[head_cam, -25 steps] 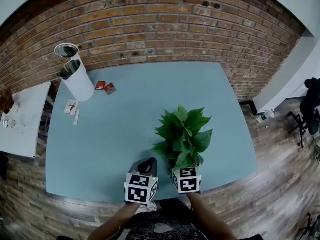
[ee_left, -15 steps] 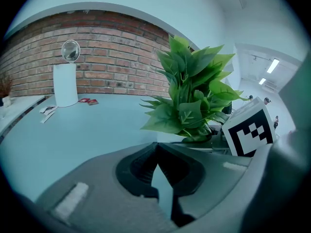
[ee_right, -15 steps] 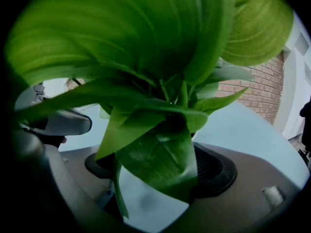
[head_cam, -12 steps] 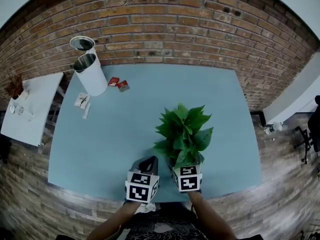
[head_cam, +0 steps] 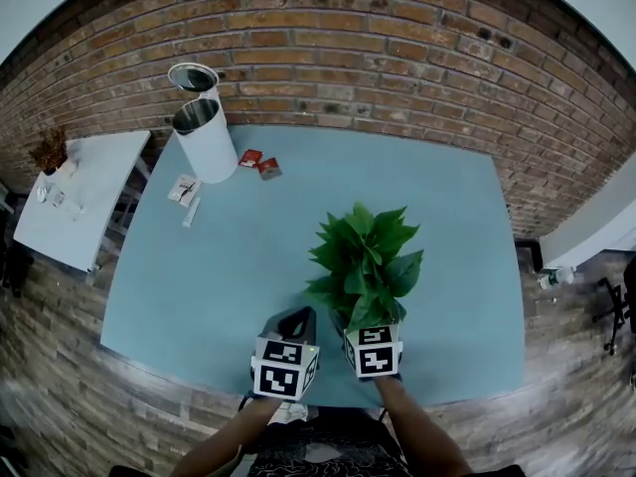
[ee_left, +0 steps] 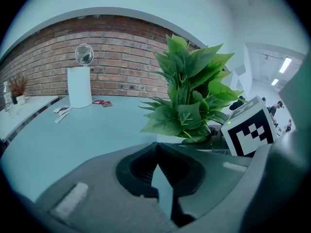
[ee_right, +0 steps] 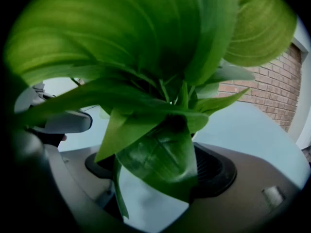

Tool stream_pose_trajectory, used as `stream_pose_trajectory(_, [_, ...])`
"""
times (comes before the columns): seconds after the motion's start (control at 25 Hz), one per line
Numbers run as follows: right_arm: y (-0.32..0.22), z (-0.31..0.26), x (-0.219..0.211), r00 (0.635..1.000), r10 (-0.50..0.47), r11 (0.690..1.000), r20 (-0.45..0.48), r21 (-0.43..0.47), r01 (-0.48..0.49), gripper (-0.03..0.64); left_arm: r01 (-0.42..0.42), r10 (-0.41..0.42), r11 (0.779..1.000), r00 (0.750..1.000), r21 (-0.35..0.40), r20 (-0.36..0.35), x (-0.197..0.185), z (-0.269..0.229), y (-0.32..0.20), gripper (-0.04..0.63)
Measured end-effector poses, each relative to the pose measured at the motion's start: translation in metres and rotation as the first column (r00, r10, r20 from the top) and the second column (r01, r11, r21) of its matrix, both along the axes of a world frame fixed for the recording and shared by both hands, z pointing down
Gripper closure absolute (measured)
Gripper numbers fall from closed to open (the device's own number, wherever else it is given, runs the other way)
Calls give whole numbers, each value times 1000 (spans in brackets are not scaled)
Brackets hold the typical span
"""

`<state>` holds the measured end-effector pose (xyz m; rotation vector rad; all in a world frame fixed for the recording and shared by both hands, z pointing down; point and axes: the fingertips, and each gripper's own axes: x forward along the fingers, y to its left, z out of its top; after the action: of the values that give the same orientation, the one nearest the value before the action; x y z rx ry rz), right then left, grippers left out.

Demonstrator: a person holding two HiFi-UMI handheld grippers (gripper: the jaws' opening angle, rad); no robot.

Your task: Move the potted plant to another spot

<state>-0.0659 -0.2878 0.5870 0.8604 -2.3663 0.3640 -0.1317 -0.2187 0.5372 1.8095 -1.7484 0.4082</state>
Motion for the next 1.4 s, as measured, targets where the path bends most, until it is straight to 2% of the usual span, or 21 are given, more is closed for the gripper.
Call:
stream_pose_trajectory(0.76, [-2,-5,-70,991,-131,991,21,-9,131,187,127,-127,992,992,-7,20,-46,-1,10,603])
stream_pose_trajectory(1.4, [-9,-3,-126,972,-232,973,29,19,232,190,237,-236,971,971,-16,40,-88,-1,18,603])
